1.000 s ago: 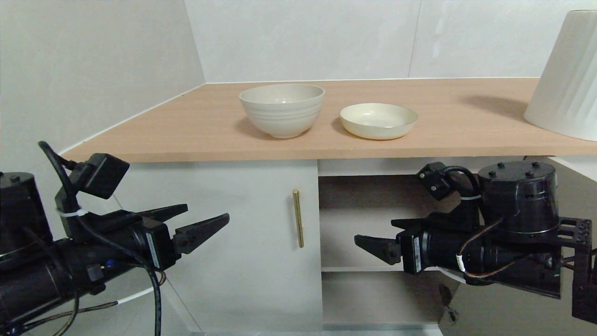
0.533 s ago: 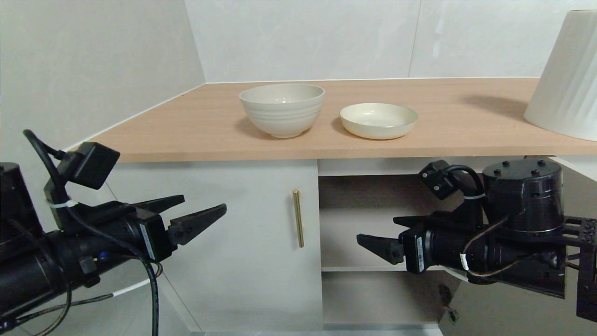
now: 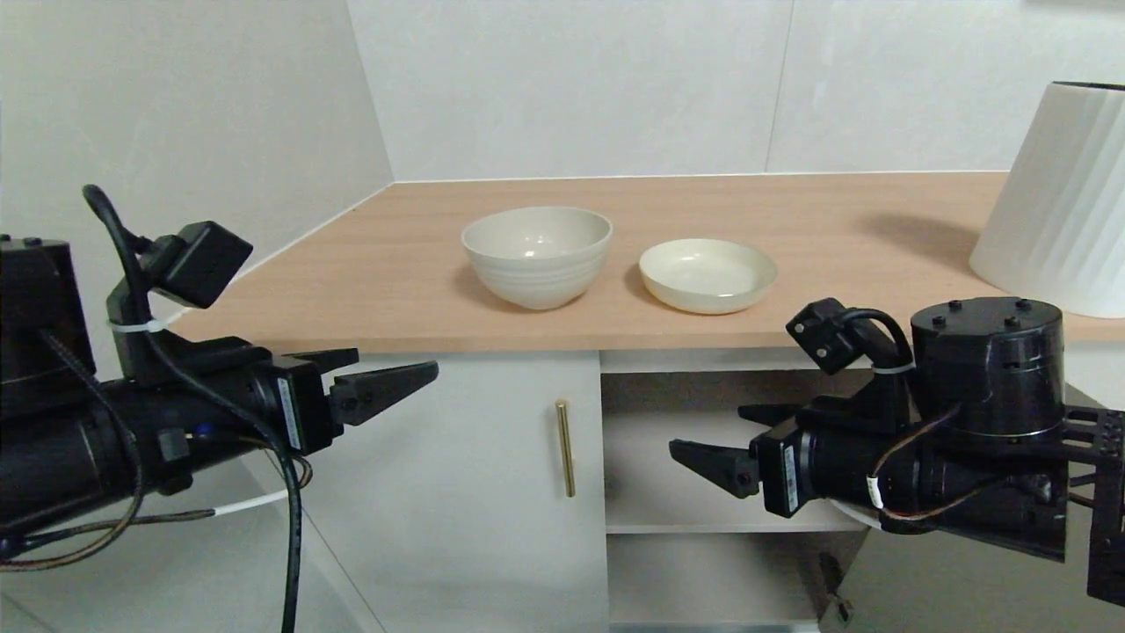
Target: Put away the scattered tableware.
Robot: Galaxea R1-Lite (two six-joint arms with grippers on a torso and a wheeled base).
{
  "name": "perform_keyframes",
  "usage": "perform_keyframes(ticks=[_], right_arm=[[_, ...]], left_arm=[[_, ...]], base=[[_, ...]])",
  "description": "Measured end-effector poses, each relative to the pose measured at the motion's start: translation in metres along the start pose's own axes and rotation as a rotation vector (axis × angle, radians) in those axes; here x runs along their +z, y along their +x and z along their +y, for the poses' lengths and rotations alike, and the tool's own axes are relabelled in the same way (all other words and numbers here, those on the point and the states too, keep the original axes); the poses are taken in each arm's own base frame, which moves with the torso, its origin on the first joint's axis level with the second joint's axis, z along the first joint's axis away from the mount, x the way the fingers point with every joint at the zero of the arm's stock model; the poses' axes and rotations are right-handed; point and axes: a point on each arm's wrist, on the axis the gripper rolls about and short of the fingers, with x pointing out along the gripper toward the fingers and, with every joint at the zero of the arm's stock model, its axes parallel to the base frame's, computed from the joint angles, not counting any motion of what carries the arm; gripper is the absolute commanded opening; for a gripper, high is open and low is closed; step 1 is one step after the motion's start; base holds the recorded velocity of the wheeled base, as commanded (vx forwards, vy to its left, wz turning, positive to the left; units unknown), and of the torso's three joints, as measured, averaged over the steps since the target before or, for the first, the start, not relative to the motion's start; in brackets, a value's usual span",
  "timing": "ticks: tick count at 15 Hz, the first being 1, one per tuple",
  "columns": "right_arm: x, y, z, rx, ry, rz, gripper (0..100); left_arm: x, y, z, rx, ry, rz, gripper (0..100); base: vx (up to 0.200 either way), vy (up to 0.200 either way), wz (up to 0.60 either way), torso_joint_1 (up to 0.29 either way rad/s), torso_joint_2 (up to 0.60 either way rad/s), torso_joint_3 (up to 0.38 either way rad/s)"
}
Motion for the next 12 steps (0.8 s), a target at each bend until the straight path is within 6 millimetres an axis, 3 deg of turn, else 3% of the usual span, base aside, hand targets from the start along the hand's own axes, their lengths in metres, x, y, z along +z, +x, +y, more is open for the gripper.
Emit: perform_keyframes(ticks=[12], right_arm=[[0.001, 0.002, -0.004, -0.010, 0.004, -0.015, 100]], left_arm=[[-0.002, 0.042, 0.012, 0.014, -0.167, 0.005, 100]], base=[[0.000, 0.000, 0.00, 0.172, -0.43, -0.264]])
